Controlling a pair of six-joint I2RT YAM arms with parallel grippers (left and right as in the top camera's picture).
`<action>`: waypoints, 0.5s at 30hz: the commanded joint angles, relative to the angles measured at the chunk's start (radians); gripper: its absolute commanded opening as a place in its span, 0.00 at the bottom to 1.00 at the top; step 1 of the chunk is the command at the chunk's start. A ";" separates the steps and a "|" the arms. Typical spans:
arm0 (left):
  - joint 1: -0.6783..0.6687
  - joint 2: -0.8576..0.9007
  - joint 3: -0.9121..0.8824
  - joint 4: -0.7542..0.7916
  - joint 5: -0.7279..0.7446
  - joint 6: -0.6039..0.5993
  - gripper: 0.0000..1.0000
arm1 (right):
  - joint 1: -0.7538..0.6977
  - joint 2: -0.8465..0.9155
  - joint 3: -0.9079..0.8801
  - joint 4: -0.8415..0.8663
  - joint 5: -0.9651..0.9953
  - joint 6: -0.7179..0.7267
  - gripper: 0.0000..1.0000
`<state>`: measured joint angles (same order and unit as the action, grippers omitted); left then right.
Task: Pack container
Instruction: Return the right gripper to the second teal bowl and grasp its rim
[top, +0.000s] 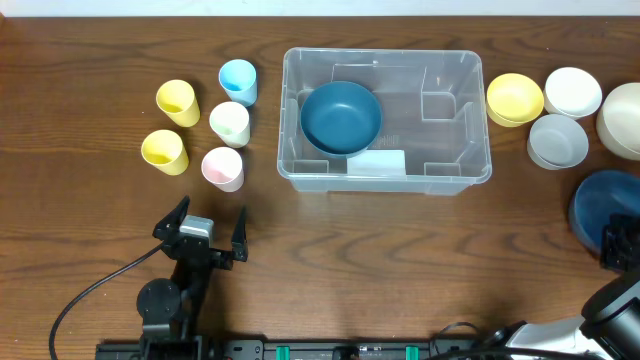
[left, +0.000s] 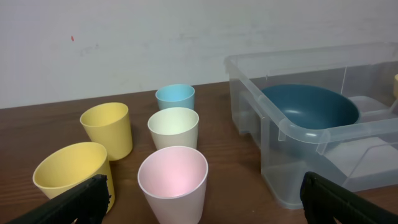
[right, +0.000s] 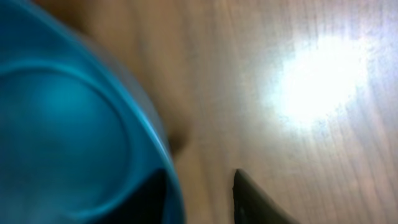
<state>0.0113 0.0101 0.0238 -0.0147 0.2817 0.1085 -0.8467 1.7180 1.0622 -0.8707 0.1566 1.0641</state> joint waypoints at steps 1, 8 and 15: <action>0.005 -0.006 -0.020 -0.032 0.006 -0.001 0.98 | -0.045 0.003 -0.013 -0.027 0.023 0.024 0.16; 0.005 -0.006 -0.020 -0.032 0.006 -0.001 0.98 | -0.098 0.002 -0.013 -0.080 0.023 0.024 0.01; 0.005 -0.006 -0.020 -0.032 0.006 -0.001 0.98 | -0.108 -0.088 0.090 -0.183 -0.100 0.019 0.02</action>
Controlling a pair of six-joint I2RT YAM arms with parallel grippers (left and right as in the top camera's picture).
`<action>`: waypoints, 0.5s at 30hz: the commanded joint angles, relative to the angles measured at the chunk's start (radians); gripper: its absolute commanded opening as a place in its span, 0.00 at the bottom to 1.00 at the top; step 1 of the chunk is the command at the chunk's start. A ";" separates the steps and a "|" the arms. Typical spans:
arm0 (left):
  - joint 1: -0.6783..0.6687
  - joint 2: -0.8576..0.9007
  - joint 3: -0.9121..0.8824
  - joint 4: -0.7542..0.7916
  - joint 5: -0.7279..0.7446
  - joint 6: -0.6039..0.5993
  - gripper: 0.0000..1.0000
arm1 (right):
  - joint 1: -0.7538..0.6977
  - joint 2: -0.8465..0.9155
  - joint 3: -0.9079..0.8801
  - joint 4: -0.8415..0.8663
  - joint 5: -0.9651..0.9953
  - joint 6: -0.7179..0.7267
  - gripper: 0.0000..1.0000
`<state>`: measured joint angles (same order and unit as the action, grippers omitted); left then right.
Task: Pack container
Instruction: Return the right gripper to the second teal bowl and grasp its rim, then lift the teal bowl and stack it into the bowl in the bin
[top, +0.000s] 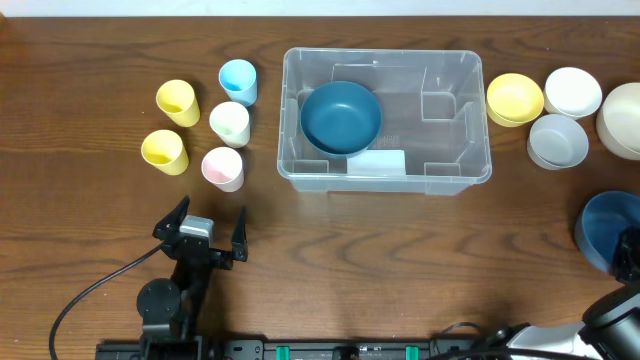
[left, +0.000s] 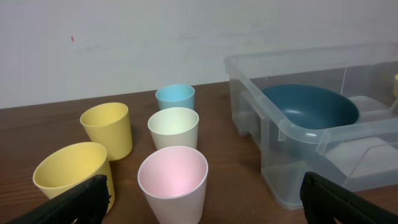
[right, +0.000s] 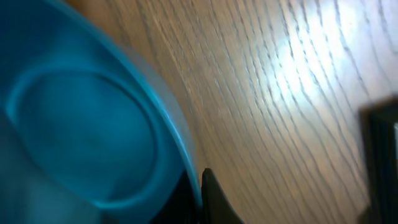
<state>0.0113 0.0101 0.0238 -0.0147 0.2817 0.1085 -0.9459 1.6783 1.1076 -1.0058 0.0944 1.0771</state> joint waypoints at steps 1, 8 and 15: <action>0.005 -0.006 -0.020 -0.032 0.006 -0.001 0.98 | -0.006 -0.073 0.071 -0.066 -0.053 0.006 0.01; 0.005 -0.006 -0.020 -0.032 0.006 -0.001 0.98 | 0.085 -0.311 0.306 -0.109 -0.143 -0.115 0.01; 0.005 -0.006 -0.020 -0.032 0.006 -0.001 0.98 | 0.458 -0.503 0.394 0.060 -0.282 -0.203 0.01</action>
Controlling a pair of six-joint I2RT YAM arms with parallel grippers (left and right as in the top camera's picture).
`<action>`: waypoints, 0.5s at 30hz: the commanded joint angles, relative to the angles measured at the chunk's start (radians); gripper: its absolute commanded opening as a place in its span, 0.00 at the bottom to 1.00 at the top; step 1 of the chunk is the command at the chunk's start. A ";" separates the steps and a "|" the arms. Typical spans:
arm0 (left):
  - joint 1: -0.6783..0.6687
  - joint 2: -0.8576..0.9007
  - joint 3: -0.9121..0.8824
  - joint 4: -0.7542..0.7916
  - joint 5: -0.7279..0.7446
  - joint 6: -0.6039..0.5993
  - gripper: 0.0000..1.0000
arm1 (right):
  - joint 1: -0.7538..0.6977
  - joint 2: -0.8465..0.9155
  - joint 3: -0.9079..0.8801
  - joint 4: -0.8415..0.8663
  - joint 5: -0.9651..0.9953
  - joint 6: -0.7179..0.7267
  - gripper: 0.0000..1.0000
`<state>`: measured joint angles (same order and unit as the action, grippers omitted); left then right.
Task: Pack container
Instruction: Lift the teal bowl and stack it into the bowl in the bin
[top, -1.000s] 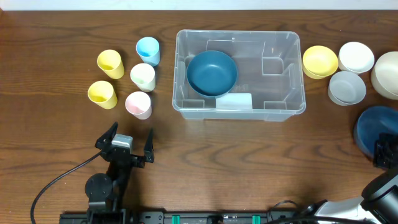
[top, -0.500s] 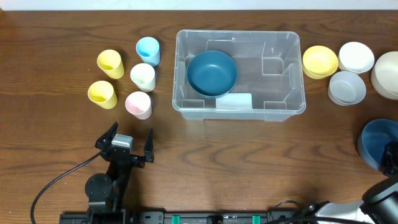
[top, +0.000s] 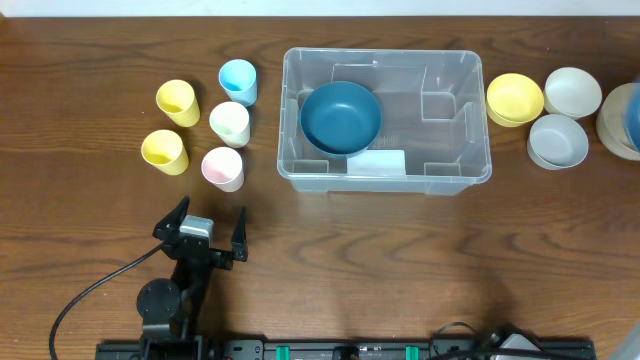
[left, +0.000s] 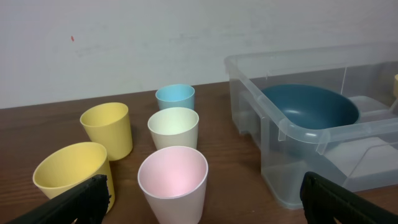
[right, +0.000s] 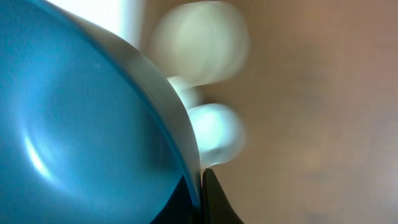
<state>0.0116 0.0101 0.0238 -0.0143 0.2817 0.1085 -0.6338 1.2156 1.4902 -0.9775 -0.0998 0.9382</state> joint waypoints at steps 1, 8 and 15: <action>0.004 -0.006 -0.020 -0.032 0.006 -0.001 0.98 | 0.218 -0.049 0.011 0.060 -0.072 -0.064 0.01; 0.004 -0.006 -0.020 -0.032 0.006 -0.001 0.98 | 0.747 0.070 0.004 0.243 0.153 -0.064 0.02; 0.004 -0.006 -0.020 -0.032 0.006 -0.001 0.98 | 0.970 0.351 0.004 0.388 0.239 -0.177 0.01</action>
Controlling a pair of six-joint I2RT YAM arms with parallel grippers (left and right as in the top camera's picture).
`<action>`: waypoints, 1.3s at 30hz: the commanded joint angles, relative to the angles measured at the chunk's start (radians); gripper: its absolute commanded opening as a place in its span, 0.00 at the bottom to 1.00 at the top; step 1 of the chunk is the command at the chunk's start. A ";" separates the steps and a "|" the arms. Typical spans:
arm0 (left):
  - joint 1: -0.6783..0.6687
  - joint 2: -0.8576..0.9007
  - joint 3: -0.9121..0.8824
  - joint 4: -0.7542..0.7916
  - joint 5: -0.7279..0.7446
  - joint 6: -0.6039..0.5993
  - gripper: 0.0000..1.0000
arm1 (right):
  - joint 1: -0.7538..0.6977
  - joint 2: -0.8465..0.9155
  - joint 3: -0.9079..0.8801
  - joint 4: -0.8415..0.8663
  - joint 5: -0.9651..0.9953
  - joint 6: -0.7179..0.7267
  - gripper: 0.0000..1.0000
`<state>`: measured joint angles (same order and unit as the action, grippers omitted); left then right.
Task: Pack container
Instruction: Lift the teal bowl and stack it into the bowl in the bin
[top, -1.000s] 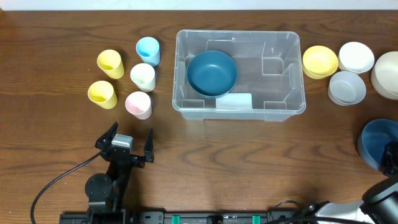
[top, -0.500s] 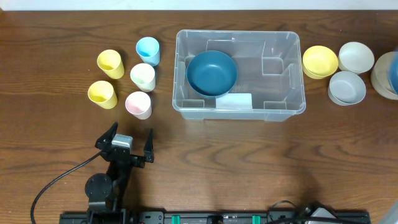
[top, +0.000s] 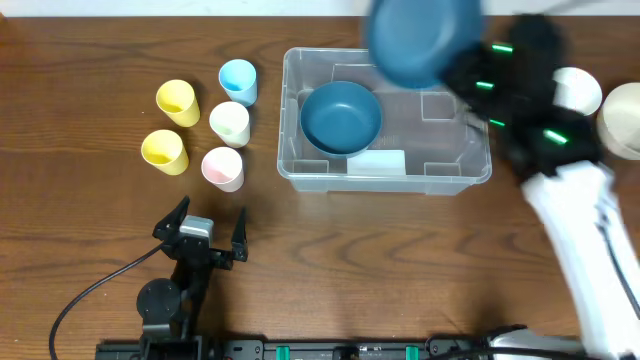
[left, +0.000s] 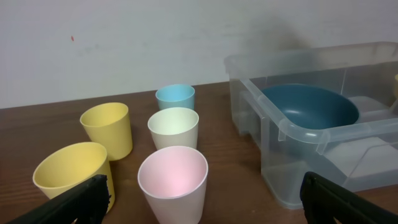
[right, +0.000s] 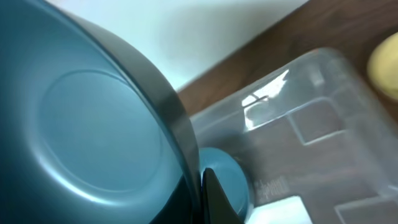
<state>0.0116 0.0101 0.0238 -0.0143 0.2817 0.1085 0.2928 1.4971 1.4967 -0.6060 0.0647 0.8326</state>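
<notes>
A clear plastic container (top: 470, 140) stands mid-table with one dark blue bowl (top: 341, 116) in its left half. My right gripper (right: 200, 186) is shut on the rim of a second dark blue bowl (top: 420, 35), held high over the container's middle; that bowl fills the left of the right wrist view (right: 87, 124). My left gripper (left: 199, 202) rests open near the table's front, facing a pink cup (left: 172, 180). Only the tips of its fingers (left: 81, 199) show.
Several cups stand left of the container: two yellow (top: 177, 101), a blue one (top: 238, 80), a pale green one (top: 229, 122) and the pink one (top: 222, 167). Bowls at the far right include a white one (top: 580, 90) and a cream one (top: 625, 118), partly hidden by my right arm.
My right arm has come from the far right edge to over the container, still holding the blue bowl. It now covers the yellow and grey bowls. The left arm has not moved.
My right gripper was at the blue bowl on the table at the right front. Then it was shut on the rim. Then the bowl was up by the far right edge, and now over the container.
</notes>
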 joint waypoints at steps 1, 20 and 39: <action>0.004 -0.006 -0.020 -0.032 0.006 -0.001 0.98 | 0.054 0.098 -0.003 0.022 0.074 -0.071 0.02; 0.004 -0.006 -0.020 -0.032 0.006 -0.001 0.98 | 0.092 0.408 -0.003 0.030 -0.197 0.019 0.01; 0.004 -0.006 -0.020 -0.032 0.006 -0.001 0.98 | 0.093 0.412 -0.002 0.011 -0.188 -0.002 0.77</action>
<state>0.0113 0.0101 0.0238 -0.0143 0.2817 0.1085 0.3763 1.9156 1.4906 -0.6003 -0.1238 0.8474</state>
